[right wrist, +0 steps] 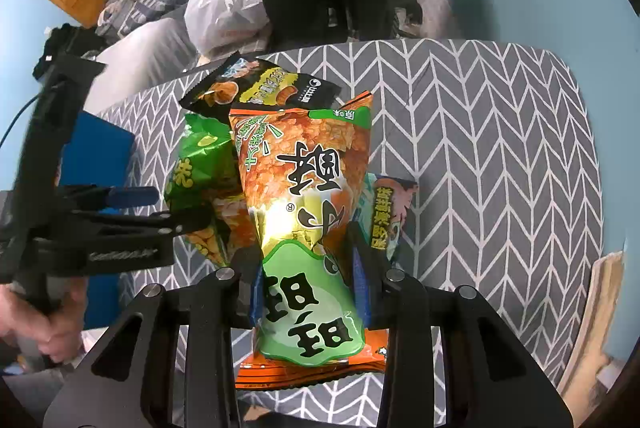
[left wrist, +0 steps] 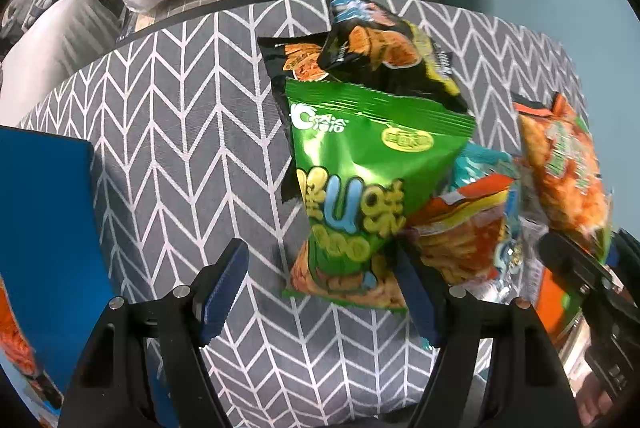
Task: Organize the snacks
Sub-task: 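Grasp the green peanut bag with the left tool while the right tool holds its bag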
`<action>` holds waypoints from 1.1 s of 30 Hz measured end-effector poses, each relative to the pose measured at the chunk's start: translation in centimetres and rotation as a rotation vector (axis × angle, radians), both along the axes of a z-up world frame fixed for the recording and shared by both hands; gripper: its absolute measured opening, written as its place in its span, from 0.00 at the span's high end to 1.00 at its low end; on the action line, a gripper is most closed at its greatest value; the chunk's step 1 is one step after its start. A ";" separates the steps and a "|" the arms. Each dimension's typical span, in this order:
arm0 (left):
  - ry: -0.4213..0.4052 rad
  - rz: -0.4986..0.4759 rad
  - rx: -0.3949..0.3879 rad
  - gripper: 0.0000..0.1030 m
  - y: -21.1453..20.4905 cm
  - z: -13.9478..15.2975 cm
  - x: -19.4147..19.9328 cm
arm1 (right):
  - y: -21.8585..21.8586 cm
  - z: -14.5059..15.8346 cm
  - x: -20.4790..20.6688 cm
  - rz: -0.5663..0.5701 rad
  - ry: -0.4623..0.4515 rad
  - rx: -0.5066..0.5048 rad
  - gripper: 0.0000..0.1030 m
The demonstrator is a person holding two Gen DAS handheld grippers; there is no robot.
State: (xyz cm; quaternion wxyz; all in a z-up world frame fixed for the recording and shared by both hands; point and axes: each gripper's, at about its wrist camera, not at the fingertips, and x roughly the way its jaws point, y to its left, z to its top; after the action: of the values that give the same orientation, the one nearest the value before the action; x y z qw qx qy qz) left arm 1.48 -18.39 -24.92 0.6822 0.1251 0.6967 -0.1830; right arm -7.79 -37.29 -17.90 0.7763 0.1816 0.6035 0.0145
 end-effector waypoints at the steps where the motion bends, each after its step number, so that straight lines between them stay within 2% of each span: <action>1: -0.002 0.006 -0.001 0.27 0.0 -0.2 0.1 | 0.0 -0.1 0.1 0.003 0.002 -0.001 0.67; 3: -0.008 0.017 -0.003 0.27 0.1 -0.4 0.2 | -0.1 -0.1 0.2 0.007 0.004 -0.004 0.67; 5: -0.012 0.015 -0.012 0.33 0.0 -0.4 0.3 | -0.3 -0.1 0.2 0.004 0.004 -0.009 0.67; 7: -0.011 0.010 -0.024 0.56 0.0 -0.4 0.3 | -0.4 -0.1 0.3 0.003 0.002 -0.017 0.67; 9: 0.001 0.000 -0.041 0.69 0.0 -0.4 0.3 | -0.5 0.0 0.4 0.000 0.002 -0.024 0.67; 13: -0.050 -0.024 -0.030 0.77 -0.2 0.7 -0.1 | -0.6 0.2 0.5 -0.010 0.001 -0.031 0.67; 25: -0.081 0.015 -0.056 0.77 3.4 4.6 -0.8 | -0.2 2.1 0.9 -0.032 -0.017 -0.034 0.67; 33: -0.132 0.043 -0.059 0.77 6.6 7.9 -0.7 | 1.4 4.5 1.4 -0.015 -0.047 -0.048 0.67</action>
State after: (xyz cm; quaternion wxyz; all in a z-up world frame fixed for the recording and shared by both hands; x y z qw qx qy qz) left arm 0.79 -11.75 -17.03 0.7340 0.1017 0.6469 -0.1803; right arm -6.38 -35.85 -13.37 0.7945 0.1669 0.5838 -0.0016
